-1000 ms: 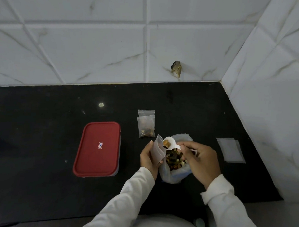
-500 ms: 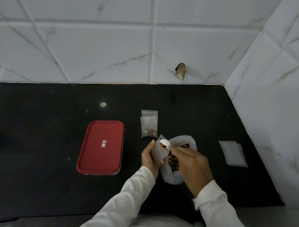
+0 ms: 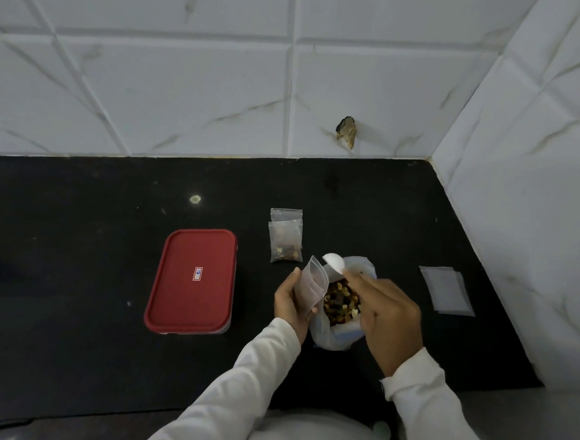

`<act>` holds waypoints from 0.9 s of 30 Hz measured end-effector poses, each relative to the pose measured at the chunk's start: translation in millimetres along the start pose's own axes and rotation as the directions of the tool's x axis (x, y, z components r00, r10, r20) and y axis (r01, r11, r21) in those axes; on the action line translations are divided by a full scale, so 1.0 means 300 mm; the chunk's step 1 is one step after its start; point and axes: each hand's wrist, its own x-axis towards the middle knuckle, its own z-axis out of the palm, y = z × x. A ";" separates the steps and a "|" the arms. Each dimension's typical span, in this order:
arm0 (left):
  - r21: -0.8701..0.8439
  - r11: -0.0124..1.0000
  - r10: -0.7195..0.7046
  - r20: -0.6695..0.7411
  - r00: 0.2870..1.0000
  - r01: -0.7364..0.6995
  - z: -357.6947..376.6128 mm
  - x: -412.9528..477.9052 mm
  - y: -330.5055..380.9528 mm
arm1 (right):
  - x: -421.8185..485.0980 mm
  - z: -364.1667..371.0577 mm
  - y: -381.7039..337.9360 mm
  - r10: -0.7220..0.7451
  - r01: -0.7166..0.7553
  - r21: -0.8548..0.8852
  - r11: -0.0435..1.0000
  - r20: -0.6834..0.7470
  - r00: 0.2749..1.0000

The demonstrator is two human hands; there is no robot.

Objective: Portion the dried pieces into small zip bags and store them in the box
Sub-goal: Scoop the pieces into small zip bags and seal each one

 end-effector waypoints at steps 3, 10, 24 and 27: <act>-0.004 1.000 -0.001 -0.020 1.000 0.001 -0.001 -0.001 -0.001 | -0.010 -0.009 0.087 0.230 -0.229 0.016 0.973 -0.034 0.973; 0.028 0.999 -0.016 -0.080 0.997 0.018 -0.006 -0.005 -0.024 | -0.065 0.005 0.167 0.520 -0.465 -0.260 0.846 0.215 0.826; -0.006 0.999 -0.046 -0.133 0.990 0.046 0.013 0.014 -0.034 | -0.038 0.059 0.148 0.439 -0.174 -0.488 0.855 0.505 0.743; -0.016 0.999 -0.033 -0.135 0.990 0.031 0.020 0.016 -0.033 | -0.029 0.050 0.145 0.448 -0.228 -0.446 0.866 0.488 0.749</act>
